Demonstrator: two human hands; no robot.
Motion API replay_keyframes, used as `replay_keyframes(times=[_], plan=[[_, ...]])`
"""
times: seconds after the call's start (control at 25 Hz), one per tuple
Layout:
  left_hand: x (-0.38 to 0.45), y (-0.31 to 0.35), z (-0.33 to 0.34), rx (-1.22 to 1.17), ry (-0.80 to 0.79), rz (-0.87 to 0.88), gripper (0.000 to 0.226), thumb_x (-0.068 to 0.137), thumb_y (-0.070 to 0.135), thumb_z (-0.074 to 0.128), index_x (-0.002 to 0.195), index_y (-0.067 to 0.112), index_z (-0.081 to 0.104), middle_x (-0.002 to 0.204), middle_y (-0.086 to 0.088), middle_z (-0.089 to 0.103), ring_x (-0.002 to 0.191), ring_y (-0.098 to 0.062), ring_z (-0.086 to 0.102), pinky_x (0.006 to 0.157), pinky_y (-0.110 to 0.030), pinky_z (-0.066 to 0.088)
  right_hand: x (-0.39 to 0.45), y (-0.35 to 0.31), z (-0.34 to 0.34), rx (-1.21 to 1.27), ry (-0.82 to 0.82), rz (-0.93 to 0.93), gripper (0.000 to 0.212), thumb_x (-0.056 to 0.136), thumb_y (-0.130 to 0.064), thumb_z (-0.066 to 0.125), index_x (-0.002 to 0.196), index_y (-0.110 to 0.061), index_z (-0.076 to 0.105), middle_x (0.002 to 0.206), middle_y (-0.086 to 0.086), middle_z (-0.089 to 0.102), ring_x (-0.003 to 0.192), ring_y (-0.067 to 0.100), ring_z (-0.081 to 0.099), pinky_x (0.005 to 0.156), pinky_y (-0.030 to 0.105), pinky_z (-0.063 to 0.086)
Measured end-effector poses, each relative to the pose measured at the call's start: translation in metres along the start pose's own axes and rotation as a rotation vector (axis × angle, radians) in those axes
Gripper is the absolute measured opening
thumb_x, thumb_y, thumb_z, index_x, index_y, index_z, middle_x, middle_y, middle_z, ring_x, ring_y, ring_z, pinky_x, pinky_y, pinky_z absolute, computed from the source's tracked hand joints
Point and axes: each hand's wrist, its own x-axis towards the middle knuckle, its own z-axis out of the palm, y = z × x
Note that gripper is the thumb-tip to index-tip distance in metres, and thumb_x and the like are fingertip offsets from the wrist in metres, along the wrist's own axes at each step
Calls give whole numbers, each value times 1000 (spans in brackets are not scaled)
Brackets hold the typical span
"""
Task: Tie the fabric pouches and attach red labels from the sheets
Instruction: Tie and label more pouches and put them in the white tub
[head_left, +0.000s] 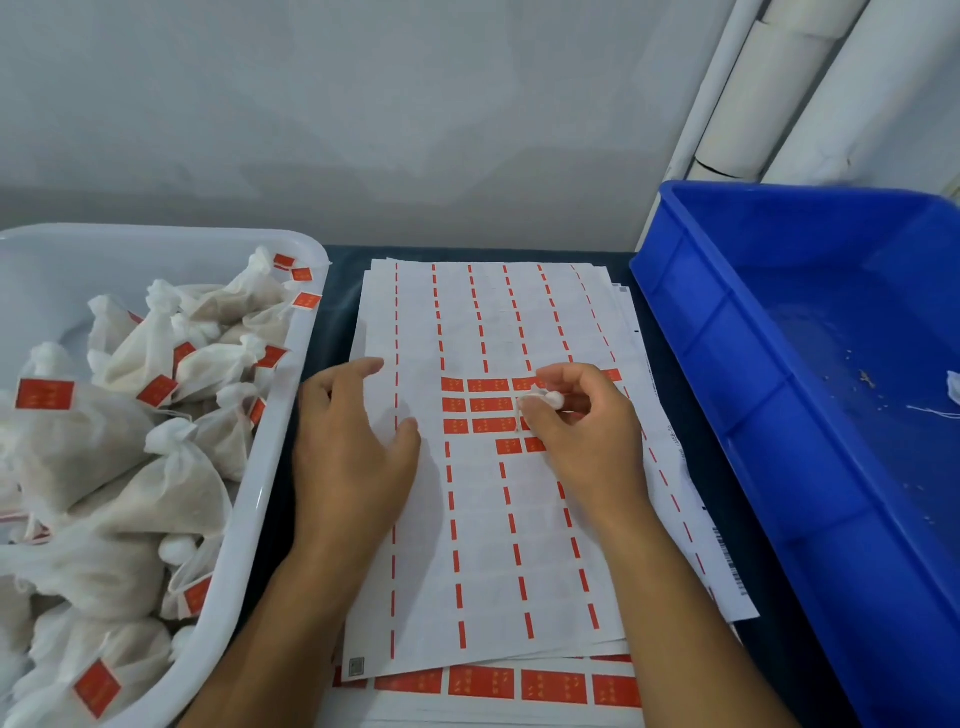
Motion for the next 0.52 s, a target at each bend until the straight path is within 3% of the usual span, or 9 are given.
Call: replay_keyframes(times=[0.12, 0.2, 0.28, 0.4, 0.44, 0.52], plan=[[-4, 4, -1, -68, 11, 97, 64, 81, 30, 86, 131, 45, 49, 142, 13, 48, 111, -10, 60, 87, -15, 47, 1, 4, 2, 49, 38, 31, 16, 94, -33, 74, 108, -34, 66, 109, -16, 71, 98, 9, 72, 85, 35, 64], [-6, 8, 0, -168, -49, 57, 69, 79, 31, 88, 129, 51, 45, 136, 20, 47, 100, -4, 61, 74, -5, 43, 2, 6, 3, 72, 54, 53, 16, 95, -34, 74, 108, -33, 66, 108, -15, 72, 97, 10, 73, 85, 37, 64], [-5, 12, 0, -298, -149, -112, 73, 78, 35, 88, 132, 51, 40, 128, 27, 46, 89, 1, 60, 71, -12, 51, 2, 7, 2, 84, 62, 62, 14, 94, -34, 74, 107, -33, 66, 106, -16, 73, 95, 9, 73, 84, 36, 65], [-8, 12, 0, -149, -257, -207, 54, 84, 44, 79, 121, 49, 40, 109, 31, 46, 78, 0, 53, 83, -43, 59, 2, 8, 2, 91, 74, 66, 12, 94, -35, 73, 104, -34, 67, 103, -18, 73, 92, 7, 73, 81, 32, 65], [-11, 14, -1, -77, -269, -178, 51, 85, 48, 77, 119, 51, 39, 107, 30, 45, 80, -2, 52, 83, -45, 60, 3, 8, 2, 93, 78, 68, 12, 94, -35, 73, 103, -34, 67, 102, -18, 73, 91, 7, 73, 81, 30, 64], [-18, 19, -2, -10, -307, -86, 56, 88, 50, 74, 127, 58, 35, 111, 29, 47, 82, -5, 58, 66, -34, 61, 3, 8, 3, 104, 91, 73, 10, 94, -34, 74, 101, -35, 67, 100, -19, 72, 90, 7, 73, 80, 30, 64]])
